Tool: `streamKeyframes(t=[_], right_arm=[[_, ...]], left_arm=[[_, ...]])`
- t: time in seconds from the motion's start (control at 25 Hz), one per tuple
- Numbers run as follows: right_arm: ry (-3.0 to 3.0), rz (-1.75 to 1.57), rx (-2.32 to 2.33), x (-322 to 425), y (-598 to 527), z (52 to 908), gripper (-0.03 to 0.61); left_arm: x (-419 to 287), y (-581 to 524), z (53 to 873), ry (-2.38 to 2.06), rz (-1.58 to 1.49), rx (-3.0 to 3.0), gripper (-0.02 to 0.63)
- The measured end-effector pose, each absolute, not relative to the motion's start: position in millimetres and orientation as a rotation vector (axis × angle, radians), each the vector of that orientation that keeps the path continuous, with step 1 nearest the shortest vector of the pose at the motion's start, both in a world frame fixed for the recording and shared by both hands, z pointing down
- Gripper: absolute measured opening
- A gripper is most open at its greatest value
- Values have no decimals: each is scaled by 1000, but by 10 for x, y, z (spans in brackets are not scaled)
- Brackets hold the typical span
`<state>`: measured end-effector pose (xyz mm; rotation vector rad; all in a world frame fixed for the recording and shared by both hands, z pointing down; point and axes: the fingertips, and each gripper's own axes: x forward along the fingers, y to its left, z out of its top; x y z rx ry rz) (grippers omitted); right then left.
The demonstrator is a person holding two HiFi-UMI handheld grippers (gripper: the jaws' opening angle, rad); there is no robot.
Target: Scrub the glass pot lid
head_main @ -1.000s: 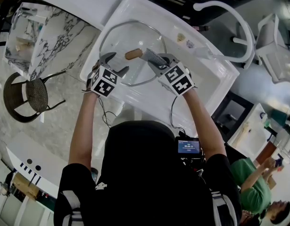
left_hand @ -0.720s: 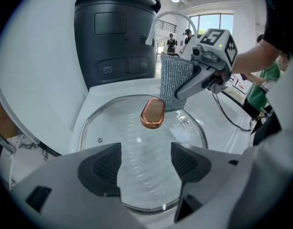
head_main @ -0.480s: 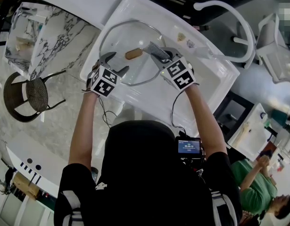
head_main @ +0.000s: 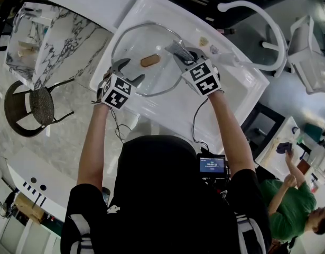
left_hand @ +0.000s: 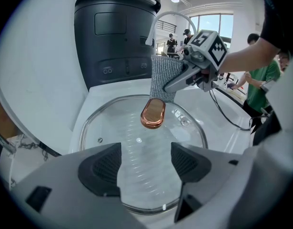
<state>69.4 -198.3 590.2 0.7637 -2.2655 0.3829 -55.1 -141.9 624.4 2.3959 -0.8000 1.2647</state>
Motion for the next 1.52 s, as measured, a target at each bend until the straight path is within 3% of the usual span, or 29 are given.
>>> streamKeyframes(t=[0.52,1.52], right_arm=[[-2180,179,812,759,-2077,5932,64],[-2232,213,708,615,-1764,5926,65]], left_arm=[[-559,-1420,6250,-797,1267,2395,296],[-548,-1417,6248,-798,1265,2395,296]])
